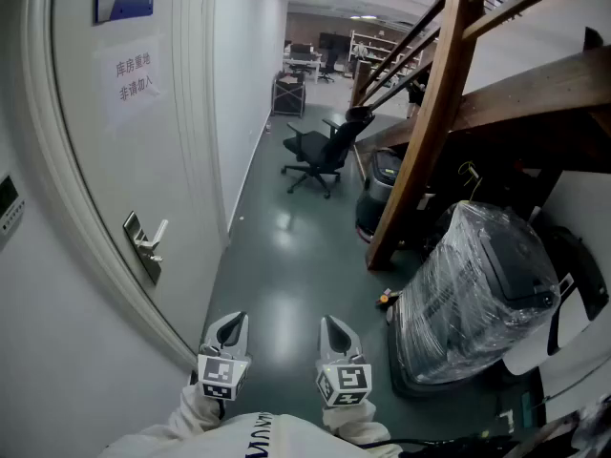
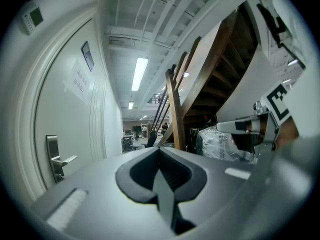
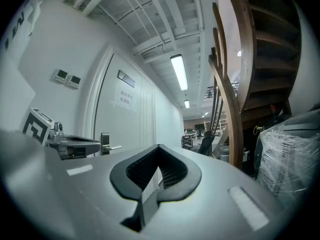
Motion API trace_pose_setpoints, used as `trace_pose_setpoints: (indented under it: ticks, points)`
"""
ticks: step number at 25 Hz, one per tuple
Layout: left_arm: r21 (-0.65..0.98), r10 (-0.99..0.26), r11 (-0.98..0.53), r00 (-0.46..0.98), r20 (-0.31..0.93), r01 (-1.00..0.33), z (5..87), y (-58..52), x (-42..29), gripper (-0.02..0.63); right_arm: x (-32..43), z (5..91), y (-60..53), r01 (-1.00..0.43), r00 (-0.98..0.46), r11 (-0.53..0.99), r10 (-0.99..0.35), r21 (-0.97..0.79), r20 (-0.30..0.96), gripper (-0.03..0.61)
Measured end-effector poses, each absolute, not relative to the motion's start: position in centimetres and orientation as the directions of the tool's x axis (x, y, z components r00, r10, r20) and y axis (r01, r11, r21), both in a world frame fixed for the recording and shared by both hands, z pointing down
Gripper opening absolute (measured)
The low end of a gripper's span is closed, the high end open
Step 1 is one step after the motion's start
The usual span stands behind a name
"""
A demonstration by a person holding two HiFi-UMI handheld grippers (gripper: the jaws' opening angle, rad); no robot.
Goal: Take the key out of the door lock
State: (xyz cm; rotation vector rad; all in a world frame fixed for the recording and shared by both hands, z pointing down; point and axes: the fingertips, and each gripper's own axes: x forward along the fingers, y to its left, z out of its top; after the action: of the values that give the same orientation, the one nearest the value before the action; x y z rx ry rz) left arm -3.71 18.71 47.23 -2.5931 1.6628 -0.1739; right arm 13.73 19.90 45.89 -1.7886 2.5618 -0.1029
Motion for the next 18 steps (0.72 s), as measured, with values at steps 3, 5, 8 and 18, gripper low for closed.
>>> trace_pose_setpoints:
  ticks: [3,5,8,18]
  points:
    - [-0.108,-0.908,-0.418,0.413,0.065,-0.902,47.3,18.9,-3.1,0.000,14.1,45.9,20.2,-0.936,-0.349,0.347,-0.937,-0.059,0.028,-0.005]
    - [-0.102,-0.906,-0.423,0.418,0.067,-0.900,47.6,19.0,-2.6,0.000,14.5,46.1,20.2,-0.936,-0.349,0.346,-0.937,-0.062,0.031,-0.005]
    - [-0.098,-0.902,-0.432,0.426,0.074,-0.897,48.1,19.1,-1.8,0.000,15.1,46.6,20.4,-0.937,-0.345,0.341,-0.938,-0.068,0.040,-0.005]
    - [-0.099,-0.900,-0.434,0.426,0.095,-0.895,48.8,19.1,0.7,0.000,18.0,46.9,20.7,-0.935,-0.343,0.339,-0.939,-0.103,0.029,-0.002]
